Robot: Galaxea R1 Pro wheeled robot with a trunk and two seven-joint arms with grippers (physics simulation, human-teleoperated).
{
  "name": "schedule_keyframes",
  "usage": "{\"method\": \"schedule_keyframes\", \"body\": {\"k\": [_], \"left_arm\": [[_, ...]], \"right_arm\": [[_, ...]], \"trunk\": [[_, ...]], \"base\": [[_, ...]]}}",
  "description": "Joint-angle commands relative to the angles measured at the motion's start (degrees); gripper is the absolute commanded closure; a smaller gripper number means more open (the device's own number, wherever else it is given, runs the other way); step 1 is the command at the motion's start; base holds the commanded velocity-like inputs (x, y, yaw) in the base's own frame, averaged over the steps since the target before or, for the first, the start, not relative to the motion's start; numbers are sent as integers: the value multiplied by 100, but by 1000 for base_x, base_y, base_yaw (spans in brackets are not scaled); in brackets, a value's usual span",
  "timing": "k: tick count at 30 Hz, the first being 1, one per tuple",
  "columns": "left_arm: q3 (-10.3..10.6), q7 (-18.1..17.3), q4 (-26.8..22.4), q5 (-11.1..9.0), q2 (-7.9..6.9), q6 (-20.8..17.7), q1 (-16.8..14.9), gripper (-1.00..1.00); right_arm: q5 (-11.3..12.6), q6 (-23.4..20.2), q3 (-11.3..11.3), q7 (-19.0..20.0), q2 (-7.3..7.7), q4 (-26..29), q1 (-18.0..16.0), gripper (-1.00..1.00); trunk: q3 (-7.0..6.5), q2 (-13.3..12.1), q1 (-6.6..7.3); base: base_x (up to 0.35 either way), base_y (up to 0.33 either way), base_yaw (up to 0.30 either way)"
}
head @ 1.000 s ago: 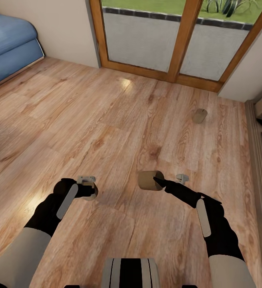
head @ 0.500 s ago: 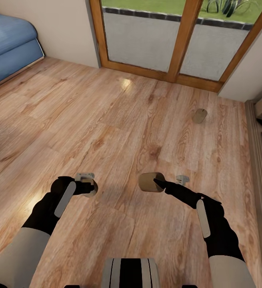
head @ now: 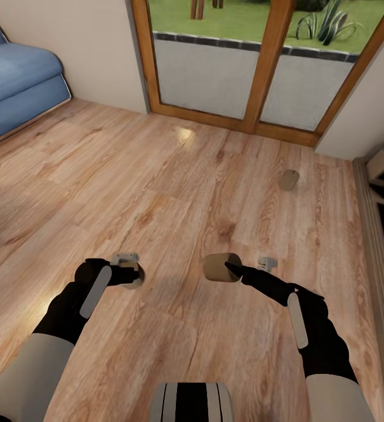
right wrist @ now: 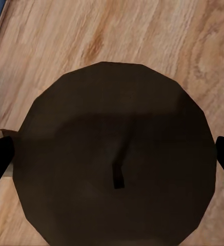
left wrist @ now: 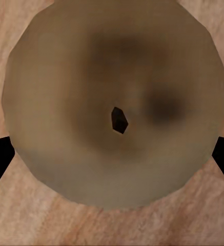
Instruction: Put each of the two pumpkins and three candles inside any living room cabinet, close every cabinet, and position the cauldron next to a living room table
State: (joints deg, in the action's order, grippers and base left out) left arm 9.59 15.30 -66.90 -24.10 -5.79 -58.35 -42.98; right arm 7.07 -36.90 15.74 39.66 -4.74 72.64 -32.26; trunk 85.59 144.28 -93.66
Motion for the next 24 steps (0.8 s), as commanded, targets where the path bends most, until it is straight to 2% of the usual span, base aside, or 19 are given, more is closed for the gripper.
{"method": "schedule_keyframes", "body": {"k": [1, 5, 13, 24], "left_arm": [[0, 0, 4, -30, -1, -1, 0, 100], [-1, -1, 38, -167, 0, 5, 0, 100], [-1, -8, 62, -200, 7, 8, 0, 100], [-1, -9, 71, -201, 11, 8, 0, 100]], "right_arm": [[-4, -1, 0, 0, 0, -2, 0, 100], [0, -1, 0, 0, -6, -4, 0, 100], [1, -1, 0, 6, -17, -5, 8, 100], [1, -1, 0, 7, -26, -5, 9, 100]], "trunk": [[-23, -2, 2], [-111, -7, 12], [-289, -18, 33], [-570, -32, 61]], "base": [[0, 0, 0], [0, 0, 0], [0, 0, -15], [0, 0, -240]]}}
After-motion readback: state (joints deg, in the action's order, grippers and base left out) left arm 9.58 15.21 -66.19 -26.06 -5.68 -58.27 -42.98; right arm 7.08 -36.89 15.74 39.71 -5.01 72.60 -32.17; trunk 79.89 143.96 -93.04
